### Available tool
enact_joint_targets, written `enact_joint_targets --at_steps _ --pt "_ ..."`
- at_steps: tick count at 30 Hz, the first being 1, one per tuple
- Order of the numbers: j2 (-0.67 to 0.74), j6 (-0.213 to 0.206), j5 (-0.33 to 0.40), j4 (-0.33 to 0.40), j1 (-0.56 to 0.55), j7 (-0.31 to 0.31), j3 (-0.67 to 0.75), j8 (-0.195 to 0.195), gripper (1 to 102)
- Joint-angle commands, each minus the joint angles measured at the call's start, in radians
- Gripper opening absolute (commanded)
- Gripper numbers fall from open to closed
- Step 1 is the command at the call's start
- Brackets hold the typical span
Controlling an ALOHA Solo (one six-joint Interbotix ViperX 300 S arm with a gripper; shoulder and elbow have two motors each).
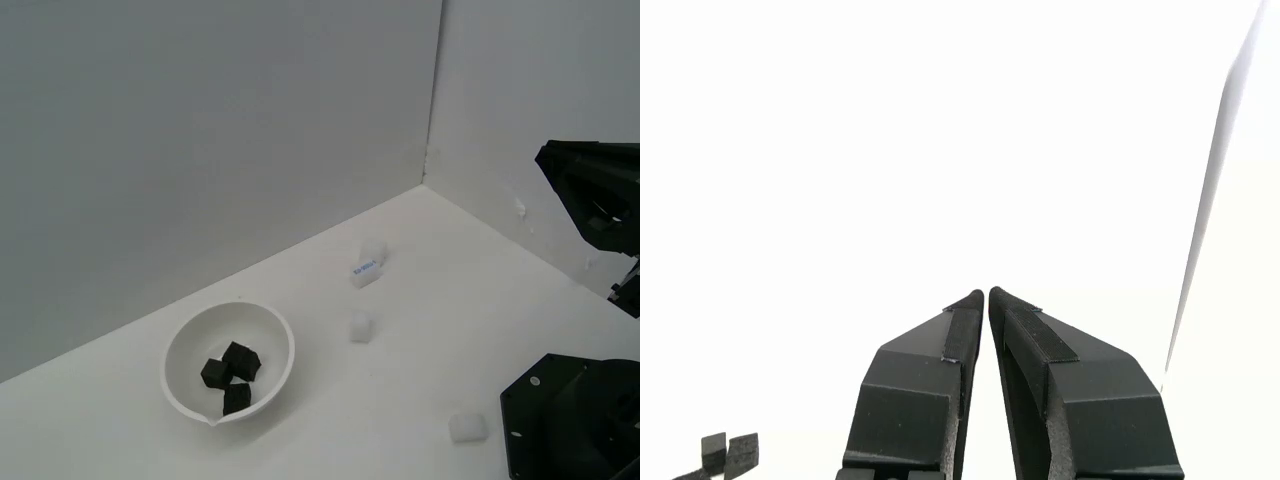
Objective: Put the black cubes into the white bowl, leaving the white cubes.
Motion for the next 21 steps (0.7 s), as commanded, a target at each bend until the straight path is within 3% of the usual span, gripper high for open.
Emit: enact_joint_targets --at_steps 1,14,21 --pt "0.02 -0.005 -0.008 -0.008 0.0 0.005 0.017 0.005 3" --pt "0.018 0.0 -0.008 -0.006 -0.002 0.005 0.017 0.0 3" --pt "0.017 0.063 -0.008 -0.006 -0.002 0.003 0.017 -0.063 3"
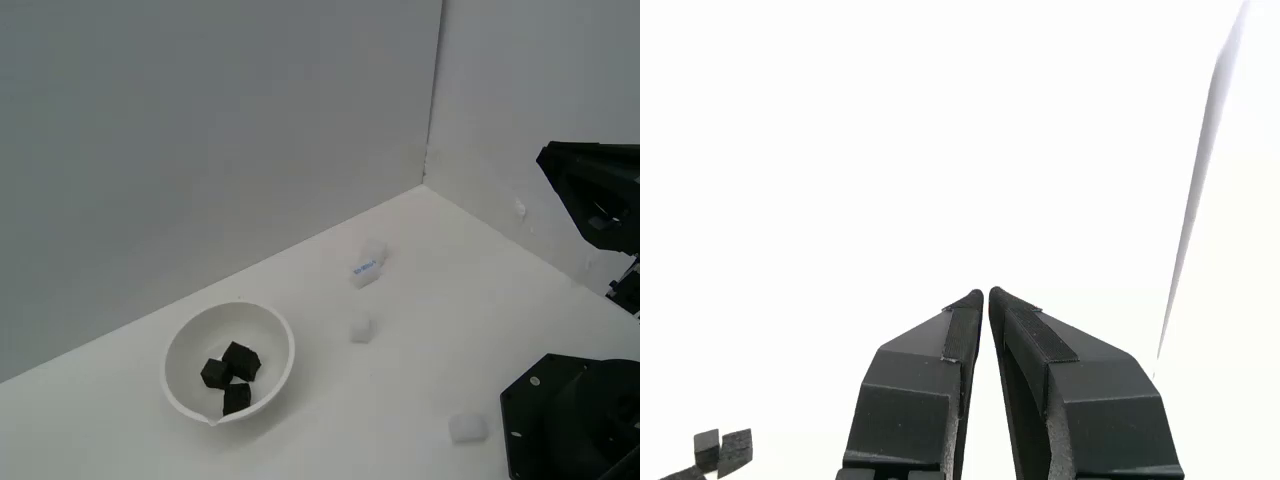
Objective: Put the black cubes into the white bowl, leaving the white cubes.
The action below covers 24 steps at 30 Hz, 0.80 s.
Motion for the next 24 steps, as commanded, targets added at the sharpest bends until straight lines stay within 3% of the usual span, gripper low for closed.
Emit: enact_joint_targets --at_steps 1,6,24 --pt "0.017 0.006 -0.008 -0.008 -0.002 -0.003 0.015 -0.003 3" --pt "0.015 0.026 -0.008 -0.008 -0.002 -0.005 0.015 -0.028 3" --pt "0.017 0.026 -0.008 -0.008 -0.002 -0.005 0.015 -0.028 3"
